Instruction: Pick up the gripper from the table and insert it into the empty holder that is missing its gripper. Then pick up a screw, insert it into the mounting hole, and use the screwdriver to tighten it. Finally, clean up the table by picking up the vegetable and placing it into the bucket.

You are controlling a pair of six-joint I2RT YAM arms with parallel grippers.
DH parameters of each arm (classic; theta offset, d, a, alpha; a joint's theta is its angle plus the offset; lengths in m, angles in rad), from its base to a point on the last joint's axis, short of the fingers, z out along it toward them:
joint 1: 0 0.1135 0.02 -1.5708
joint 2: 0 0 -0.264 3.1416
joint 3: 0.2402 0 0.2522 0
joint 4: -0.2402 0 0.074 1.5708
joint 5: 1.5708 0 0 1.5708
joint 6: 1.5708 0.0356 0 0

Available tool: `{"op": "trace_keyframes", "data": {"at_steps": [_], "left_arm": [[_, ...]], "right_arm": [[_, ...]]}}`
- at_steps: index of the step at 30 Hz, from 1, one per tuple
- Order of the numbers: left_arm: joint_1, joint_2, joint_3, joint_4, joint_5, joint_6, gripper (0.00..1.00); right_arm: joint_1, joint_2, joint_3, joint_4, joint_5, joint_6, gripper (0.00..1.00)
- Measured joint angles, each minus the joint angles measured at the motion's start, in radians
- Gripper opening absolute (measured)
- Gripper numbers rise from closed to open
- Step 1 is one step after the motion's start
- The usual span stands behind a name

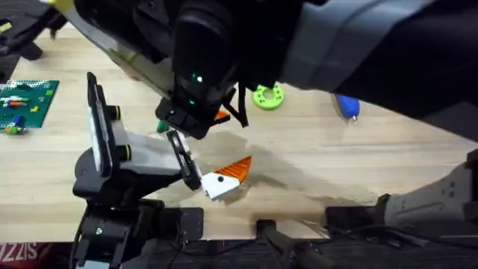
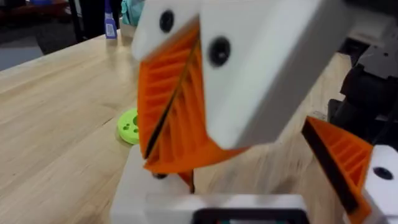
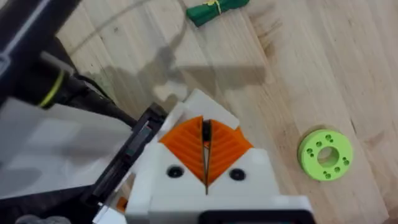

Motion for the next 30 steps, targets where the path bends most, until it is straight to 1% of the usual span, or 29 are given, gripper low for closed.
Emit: {"op": "trace_keyframes", "data": {"at_steps": [11,26,27,29,30], "left_arm": [[0.0,0.0,0.0,0.0,-0.001,0.0,0.985],[0.0,0.0,0.0,0.0,-0.002,0.001,0.986],[0.0,0.0,0.0,0.0,-0.002,0.001,0.986],[0.0,0.0,0.0,0.0,-0.002,0.001,0.986],[0.0,0.0,0.0,0.0,-0.002,0.001,0.986]], "right_arm": [[-0.008,0.0,0.0,0.003,-0.027,0.006,0.008],[-0.008,0.0,0.0,0.009,-0.031,0.007,0.008],[-0.008,0.0,0.0,0.009,-0.031,0.007,0.016],[-0.008,0.0,0.0,0.008,-0.038,0.011,0.089],[-0.008,0.0,0.0,0.007,-0.042,0.012,0.108]]}}
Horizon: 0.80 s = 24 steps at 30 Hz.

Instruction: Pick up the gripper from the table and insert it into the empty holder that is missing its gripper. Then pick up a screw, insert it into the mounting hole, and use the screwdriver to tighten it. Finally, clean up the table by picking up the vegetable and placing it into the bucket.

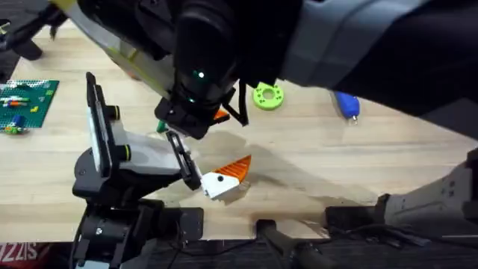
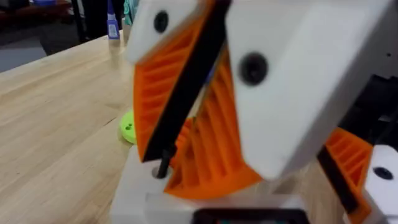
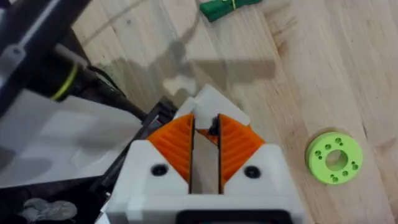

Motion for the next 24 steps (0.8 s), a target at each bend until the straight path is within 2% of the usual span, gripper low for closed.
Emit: {"op": "trace_keyframes", "data": {"at_steps": [3,9,10,17,18,24], "left_arm": [[0.0,0.0,0.0,0.0,-0.002,0.002,0.986],[0.0,0.0,0.0,0.0,-0.003,0.003,0.986],[0.0,0.0,0.0,0.0,-0.003,0.002,0.986],[0.001,0.0,0.0,0.0,-0.006,-0.003,0.985],[0.002,0.0,0.0,0.0,-0.006,-0.004,0.985],[0.002,0.0,0.0,0.001,-0.006,-0.004,0.985]], "right_arm": [[0.001,0.0,0.0,-0.001,-0.016,0.003,0.207],[0.0,0.0,0.0,-0.008,-0.016,0.006,0.335],[0.0,0.0,0.0,-0.009,-0.014,0.01,0.387],[-0.023,0.0,0.003,-0.013,0.035,0.012,0.916],[-0.025,0.0,0.004,-0.013,0.044,0.013,0.948],[-0.032,-0.004,0.005,-0.013,0.049,0.016,0.991]]}}
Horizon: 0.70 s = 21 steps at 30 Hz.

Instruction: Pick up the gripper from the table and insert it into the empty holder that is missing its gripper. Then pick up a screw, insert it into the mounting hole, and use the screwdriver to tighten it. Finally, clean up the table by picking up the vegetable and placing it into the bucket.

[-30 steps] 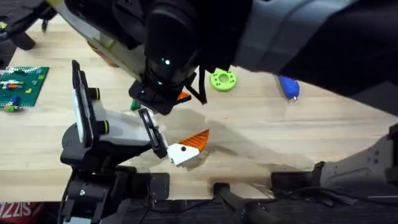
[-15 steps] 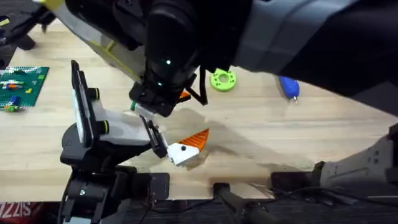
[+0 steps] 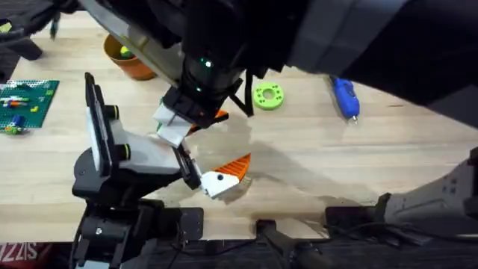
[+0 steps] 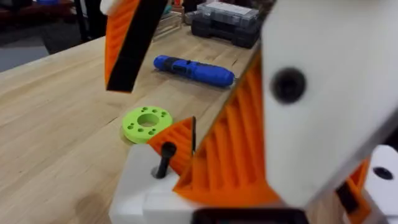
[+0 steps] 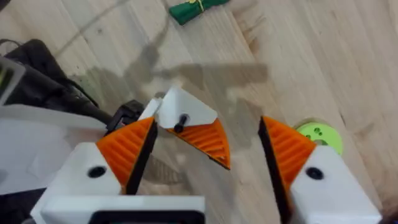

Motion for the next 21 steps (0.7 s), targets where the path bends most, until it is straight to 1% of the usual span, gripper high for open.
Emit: {"op": "trace_keyframes", "data": {"at_steps": [9,13,21], "left_arm": [[0.0,0.0,0.0,0.0,0.0,0.008,0.985],[0.0,0.0,0.0,0.0,0.0,0.011,0.985],[0.0,0.0,0.0,0.001,0.0,0.012,0.985]], "right_arm": [[-0.052,-0.005,-0.001,-0.001,-0.043,0.013,0.994],[-0.074,-0.037,-0.002,0.004,-0.05,0.016,0.994],[-0.077,-0.124,-0.002,0.013,-0.051,0.017,0.994]]}}
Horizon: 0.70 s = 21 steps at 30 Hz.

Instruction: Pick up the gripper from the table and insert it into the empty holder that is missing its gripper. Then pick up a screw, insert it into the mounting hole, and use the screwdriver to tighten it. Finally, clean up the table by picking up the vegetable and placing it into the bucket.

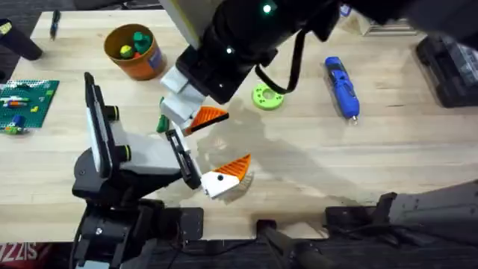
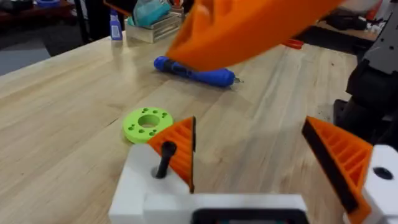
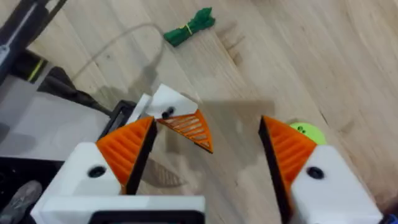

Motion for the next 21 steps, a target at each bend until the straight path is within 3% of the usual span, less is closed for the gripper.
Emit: {"op": "trace_keyframes", "data": {"at_steps": [7,9,13,14,19,20,21], "left_arm": [[0.0,0.0,0.0,0.0,0.0,0.002,0.983],[0.0,0.0,0.0,0.0,0.0,0.005,0.875],[0.0,0.0,0.0,0.0,0.0,0.006,0.986],[0.0,0.0,0.0,0.0,0.0,0.002,0.931],[0.0,0.0,0.0,0.0,0.0,0.004,0.149],[0.0,0.0,0.0,0.0,-0.001,0.008,0.045],[0.0,0.0,0.0,0.0,0.0,0.007,0.012]], "right_arm": [[0.0,-0.002,0.0,0.0,0.0,0.0,0.994],[0.0,-0.002,0.0,0.0,0.0,0.0,0.994],[0.0,-0.002,0.0,0.0,0.0,0.0,0.994],[0.0,-0.002,0.0,0.0,0.0,0.0,0.994],[0.0,-0.002,0.0,0.0,0.0,0.0,0.994],[0.0,-0.002,0.0,0.0,0.0,0.0,0.994],[0.0,-0.002,0.0,0.0,0.0,0.0,0.994]]}}
